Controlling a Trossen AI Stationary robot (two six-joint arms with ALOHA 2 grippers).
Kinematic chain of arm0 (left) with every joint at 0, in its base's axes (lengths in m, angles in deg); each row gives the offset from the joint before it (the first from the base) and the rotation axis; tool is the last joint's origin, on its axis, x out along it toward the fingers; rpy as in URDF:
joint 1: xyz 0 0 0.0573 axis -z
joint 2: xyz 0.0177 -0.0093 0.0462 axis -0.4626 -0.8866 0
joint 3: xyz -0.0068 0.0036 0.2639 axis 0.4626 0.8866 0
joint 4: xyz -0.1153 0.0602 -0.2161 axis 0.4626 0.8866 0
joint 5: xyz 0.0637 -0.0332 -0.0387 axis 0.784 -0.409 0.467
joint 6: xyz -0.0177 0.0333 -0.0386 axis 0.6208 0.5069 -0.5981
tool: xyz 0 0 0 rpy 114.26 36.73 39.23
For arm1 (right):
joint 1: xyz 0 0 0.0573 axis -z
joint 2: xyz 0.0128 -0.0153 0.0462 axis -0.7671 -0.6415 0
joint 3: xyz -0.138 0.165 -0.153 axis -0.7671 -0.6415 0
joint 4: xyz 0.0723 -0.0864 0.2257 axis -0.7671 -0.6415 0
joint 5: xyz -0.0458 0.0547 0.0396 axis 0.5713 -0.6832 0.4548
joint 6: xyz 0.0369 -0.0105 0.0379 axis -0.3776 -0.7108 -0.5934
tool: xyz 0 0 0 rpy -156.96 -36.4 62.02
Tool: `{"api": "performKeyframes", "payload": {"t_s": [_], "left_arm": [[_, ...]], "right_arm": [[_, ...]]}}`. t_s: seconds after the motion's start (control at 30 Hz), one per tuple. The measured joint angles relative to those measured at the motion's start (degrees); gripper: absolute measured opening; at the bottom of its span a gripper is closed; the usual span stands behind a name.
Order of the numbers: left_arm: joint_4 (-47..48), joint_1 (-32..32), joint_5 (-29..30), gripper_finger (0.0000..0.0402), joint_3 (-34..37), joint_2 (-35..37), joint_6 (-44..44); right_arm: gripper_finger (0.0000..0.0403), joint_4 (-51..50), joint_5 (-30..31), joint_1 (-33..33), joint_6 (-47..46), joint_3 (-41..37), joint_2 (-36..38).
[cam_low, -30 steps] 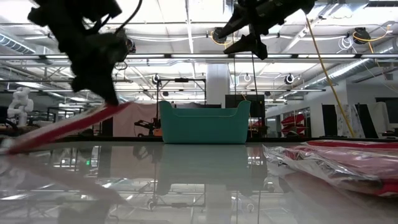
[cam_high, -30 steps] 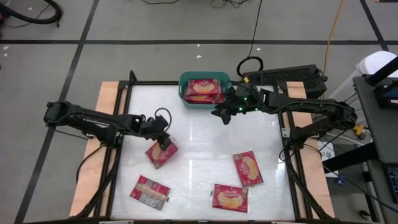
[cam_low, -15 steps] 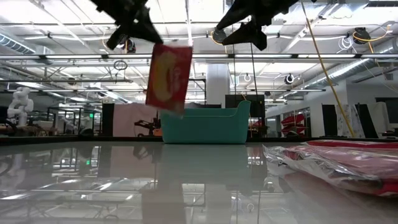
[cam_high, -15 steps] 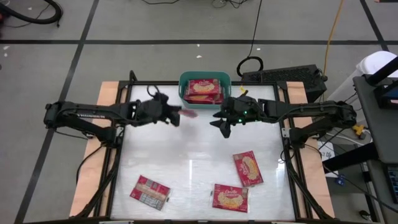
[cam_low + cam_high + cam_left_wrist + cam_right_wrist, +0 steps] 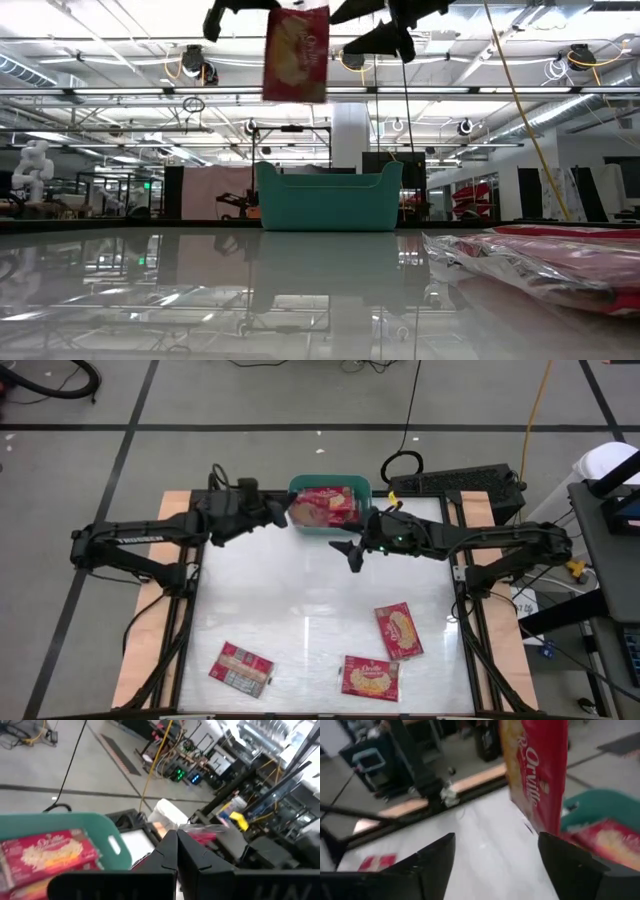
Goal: Sort popcorn bags into baskets
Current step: Put the popcorn bag into the green bin
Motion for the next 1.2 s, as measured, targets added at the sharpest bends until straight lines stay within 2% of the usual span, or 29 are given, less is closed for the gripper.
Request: {"api": "performKeyframes", "payload": {"t_s": [0.13, 0.4, 1.03, 1.13, 1.2], "left_arm": [[-1.18, 0.03, -0.95, 0.0, -1.67, 0.0, 1.54], [-1.08, 0.19, -3.57, 0.0, -3.8, -0.46, 2.32], [-1.78, 0.54, -6.98, 0.0, -5.0, -0.39, 1.93], [-1.78, 0.52, -7.13, 0.0, -5.0, -0.39, 1.89], [-1.8, 0.52, -7.13, 0.0, -5.0, -0.39, 1.89]], "right_arm": [[0.0293, 5.36, 0.59, 0.94, 2.57, 0.0, -2.06], [0.0289, 13.89, -0.99, 3.54, 2.47, -0.02, -7.47], [0.0287, 9.69, -2.51, 7.17, 5.72, 0.0, -7.43], [0.0274, 9.99, -6.03, 7.17, 6.25, 0.0, -7.43], [0.0249, 10.0, -7.11, 7.17, 5.64, 0.0, -7.43]]}}
